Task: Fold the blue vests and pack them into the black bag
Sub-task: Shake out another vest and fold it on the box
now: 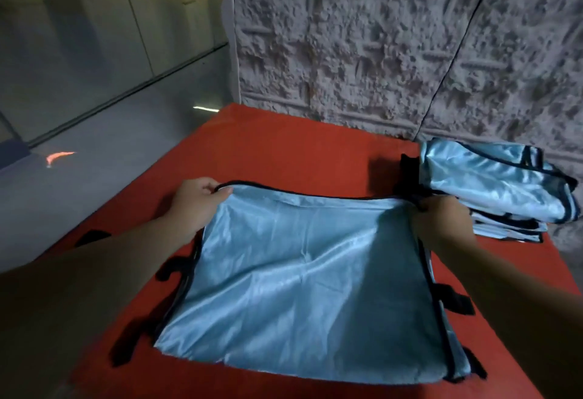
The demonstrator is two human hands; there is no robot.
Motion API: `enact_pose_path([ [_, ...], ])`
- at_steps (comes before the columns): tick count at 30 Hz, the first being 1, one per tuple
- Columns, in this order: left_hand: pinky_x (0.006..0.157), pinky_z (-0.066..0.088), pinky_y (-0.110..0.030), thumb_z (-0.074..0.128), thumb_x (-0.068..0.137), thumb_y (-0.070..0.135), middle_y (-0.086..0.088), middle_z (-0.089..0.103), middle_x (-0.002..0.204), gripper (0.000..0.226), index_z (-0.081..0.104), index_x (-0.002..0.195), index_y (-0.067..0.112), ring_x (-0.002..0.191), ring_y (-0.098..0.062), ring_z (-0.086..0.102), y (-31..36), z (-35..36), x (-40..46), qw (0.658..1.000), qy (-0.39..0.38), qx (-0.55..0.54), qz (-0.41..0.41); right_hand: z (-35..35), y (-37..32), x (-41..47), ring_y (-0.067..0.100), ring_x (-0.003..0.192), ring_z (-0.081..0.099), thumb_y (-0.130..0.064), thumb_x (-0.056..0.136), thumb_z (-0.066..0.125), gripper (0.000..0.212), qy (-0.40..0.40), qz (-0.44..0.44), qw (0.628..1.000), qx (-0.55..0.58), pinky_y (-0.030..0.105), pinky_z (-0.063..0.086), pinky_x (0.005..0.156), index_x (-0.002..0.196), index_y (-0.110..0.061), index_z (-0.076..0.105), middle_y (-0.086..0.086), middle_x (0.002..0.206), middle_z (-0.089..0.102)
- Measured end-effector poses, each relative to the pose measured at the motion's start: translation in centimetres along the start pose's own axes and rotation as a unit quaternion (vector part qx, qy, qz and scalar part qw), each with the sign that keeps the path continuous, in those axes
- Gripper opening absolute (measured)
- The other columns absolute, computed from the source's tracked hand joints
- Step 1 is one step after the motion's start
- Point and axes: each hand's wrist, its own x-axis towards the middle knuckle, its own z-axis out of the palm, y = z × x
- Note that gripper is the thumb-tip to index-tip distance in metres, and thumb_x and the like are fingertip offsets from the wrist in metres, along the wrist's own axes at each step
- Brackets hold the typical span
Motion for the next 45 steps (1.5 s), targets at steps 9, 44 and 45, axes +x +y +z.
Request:
enact_pose_path([
  [9, 0.079, 0.05, -0.041, 0.069, 0.088, 0.05, -0.004, 0.065, 0.093, 0.03, 0.061, 0.098, 0.022, 0.093, -0.031, 0.062, -0.6, 1.1, -0.1, 0.947, 0.115, 0.295, 0.053, 2.7, -1.5, -2.9, 0.043, 0.098, 0.058, -0.042, 0.093, 0.063, 0.036, 0.118, -0.025, 0.988, -0.097, 0.044, 0.047, 0.077, 0.11, -0.01, 0.065, 0.023, 0.101, 0.065],
  [44, 0.122, -0.006, -0.06, -0.027, 0.074, 0.075, 0.007, -0.019, 0.168, 0.097, -0.012, 0.16, 0.032, 0.154, -0.017, -0.021, -4.8, -0.2, -18.7, 0.852, -0.094, 0.513, 0.044, -2.1, 1.4, -12.3, 0.028, 0.067, 0.067, -0.039, 0.076, 0.076, 0.036, -0.177, 0.18, 0.967, 0.026, 0.029, 0.044, 0.055, 0.068, -0.006, 0.066, 0.008, 0.065, 0.066],
  [45, 0.122, -0.007, -0.059, -0.022, 0.076, 0.074, 0.006, -0.019, 0.168, 0.094, -0.012, 0.16, 0.033, 0.154, -0.017, -0.022, -4.7, -0.2, -18.5, 0.852, -0.099, 0.512, 0.044, -2.2, 1.6, -12.4, 0.028, 0.066, 0.067, -0.04, 0.076, 0.078, 0.037, -0.181, 0.175, 0.967, 0.028, 0.029, 0.043, 0.055, 0.067, -0.006, 0.067, 0.008, 0.063, 0.066],
])
